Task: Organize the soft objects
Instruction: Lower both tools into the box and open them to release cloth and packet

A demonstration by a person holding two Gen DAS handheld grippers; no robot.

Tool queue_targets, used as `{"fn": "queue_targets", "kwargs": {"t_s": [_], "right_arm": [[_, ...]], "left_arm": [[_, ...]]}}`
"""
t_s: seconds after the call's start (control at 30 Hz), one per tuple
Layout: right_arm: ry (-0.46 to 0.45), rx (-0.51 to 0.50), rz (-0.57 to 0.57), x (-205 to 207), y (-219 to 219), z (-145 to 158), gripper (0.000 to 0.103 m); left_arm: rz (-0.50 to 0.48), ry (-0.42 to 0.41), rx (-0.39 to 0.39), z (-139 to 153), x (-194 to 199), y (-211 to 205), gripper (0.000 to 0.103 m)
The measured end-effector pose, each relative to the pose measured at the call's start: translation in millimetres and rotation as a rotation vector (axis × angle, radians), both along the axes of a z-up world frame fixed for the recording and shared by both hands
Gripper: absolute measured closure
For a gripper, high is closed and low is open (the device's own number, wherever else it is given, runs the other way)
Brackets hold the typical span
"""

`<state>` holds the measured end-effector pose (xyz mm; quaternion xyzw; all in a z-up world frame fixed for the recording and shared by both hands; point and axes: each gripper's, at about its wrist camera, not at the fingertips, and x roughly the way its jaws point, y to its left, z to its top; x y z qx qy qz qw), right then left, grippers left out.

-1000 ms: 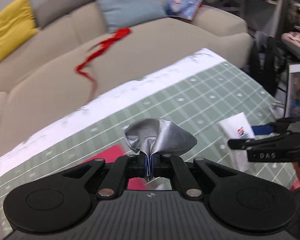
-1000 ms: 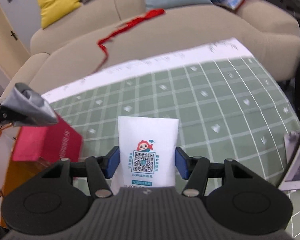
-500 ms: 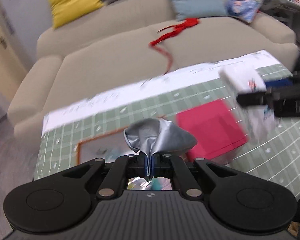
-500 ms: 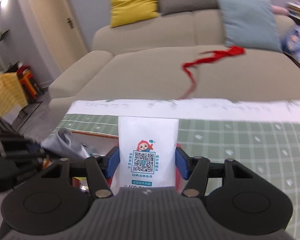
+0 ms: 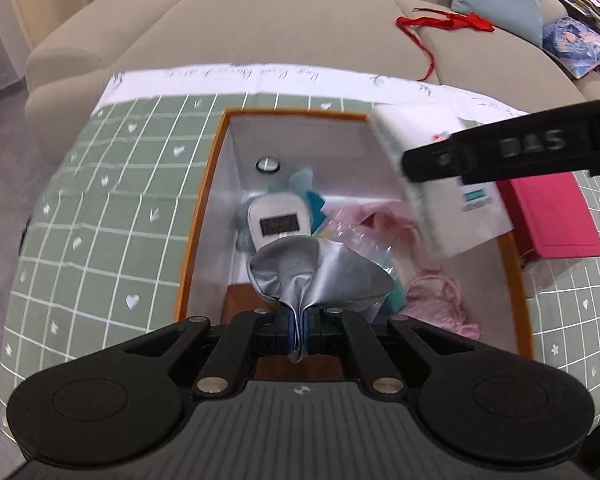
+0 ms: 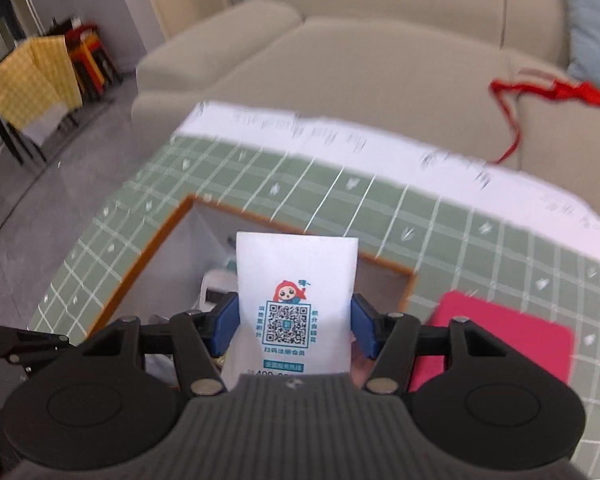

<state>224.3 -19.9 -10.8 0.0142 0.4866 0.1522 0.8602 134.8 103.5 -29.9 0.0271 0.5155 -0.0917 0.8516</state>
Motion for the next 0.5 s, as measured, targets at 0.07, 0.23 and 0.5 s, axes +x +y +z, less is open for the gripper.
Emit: {"fn": "queue_targets", "kwargs": {"t_s": [0.07,0.23,0.5], "right_arm": [[0.023,-0.012,0.01,2.6,8.0,-11.3,0.044],[0.052,-0.067,0.019,9.0,14.0,-31.2,0.037],[0.043,-0.073,0.048,11.9,21.2,-30.1,0.018]], "left_arm": [[0.005,0.005,-0.003,-6.0,-1.0,4.9,0.098],[-0.02,0.031,0.009,-14.1,0.3,7.9,0.067],[-0.02,-0.053,0.068,-1.9,-23.8,-2.0,0.017]]}}
